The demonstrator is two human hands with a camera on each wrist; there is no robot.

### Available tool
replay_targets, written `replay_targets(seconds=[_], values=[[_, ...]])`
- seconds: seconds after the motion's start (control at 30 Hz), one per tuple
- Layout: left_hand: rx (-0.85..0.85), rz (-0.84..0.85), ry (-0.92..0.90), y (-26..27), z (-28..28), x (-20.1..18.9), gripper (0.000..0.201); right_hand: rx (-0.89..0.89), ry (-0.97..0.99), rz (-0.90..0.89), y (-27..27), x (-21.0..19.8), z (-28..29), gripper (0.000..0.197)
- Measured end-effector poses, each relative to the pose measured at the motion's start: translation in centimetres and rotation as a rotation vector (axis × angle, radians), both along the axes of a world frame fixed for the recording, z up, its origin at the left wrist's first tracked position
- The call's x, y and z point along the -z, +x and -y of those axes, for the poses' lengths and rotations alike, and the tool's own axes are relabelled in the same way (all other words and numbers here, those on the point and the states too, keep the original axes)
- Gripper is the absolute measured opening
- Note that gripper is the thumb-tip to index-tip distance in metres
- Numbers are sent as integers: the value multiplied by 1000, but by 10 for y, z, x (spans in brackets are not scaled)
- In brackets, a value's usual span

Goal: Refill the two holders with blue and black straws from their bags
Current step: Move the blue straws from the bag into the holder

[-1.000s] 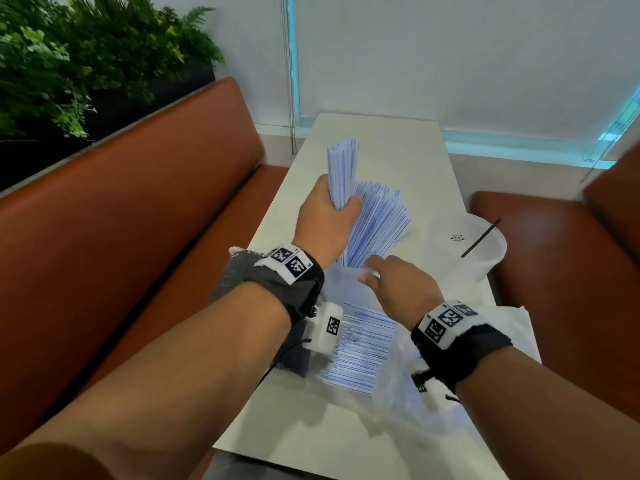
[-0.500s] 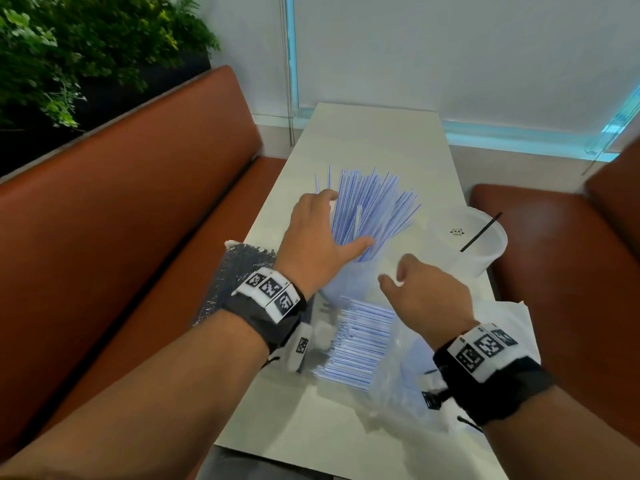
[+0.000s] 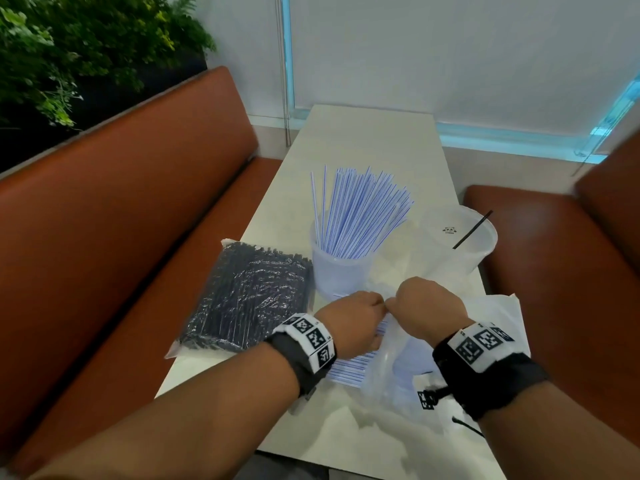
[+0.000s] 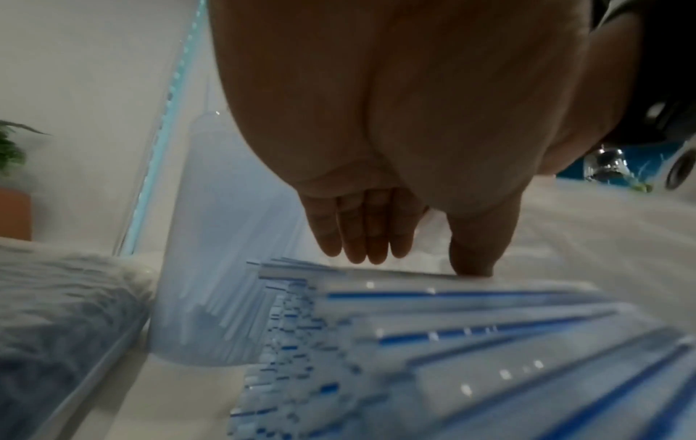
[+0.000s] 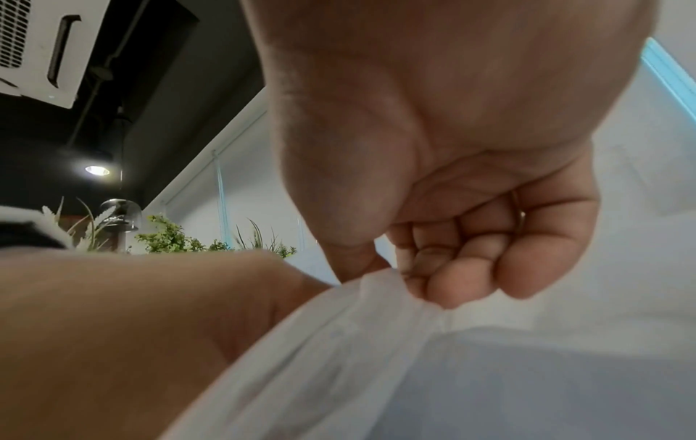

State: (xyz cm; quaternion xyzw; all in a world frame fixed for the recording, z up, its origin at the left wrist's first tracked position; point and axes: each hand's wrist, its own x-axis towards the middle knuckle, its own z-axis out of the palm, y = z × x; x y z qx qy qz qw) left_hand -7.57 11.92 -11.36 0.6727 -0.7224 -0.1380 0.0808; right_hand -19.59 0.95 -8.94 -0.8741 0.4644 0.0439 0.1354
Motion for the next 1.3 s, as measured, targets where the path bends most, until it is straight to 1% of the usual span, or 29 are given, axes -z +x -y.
replay_targets(seconds=[0.07,0.17,0.27,0.37,0.43,0.57,0.7,0.8,0.9,1.03,1.17,1.23,1.27,1.3], values=[[10,35,62,-2,8,1,41,-6,8,27,-1,-3,0,27],[26,86,99,-4,16,3,34,-9,17,39,-1,-6,-1,29],[-3,57,126,-6,19,4,26,-20,11,41,0,-7,-2,34],[-23,78,135,-7,21,4,29,-22,12,45,0,-8,-2,34],[-26,166,118,-5,21,1,34,-13,14,50,-1,-9,-1,31],[-56,339,54,13,12,-11,35,10,9,59,-1,-10,1,24],[-87,426,56,39,-7,-19,24,42,33,77,-1,-10,1,22],[-78,432,48,57,-22,-18,30,53,45,108,-3,-6,1,23],[-88,427,14,76,-34,-13,24,87,44,151,-7,-2,3,20],[-168,400,-30,109,-54,-4,12,136,34,197,-11,3,5,13],[-244,416,-20,142,-71,1,16,137,93,245,-13,7,8,12],[-276,420,-33,153,-75,0,17,120,127,251,-12,7,8,16],[-288,417,-45,156,-76,-1,17,120,145,290,-12,7,7,21],[-294,411,-58,158,-76,-2,17,136,158,382,-11,5,6,28]])
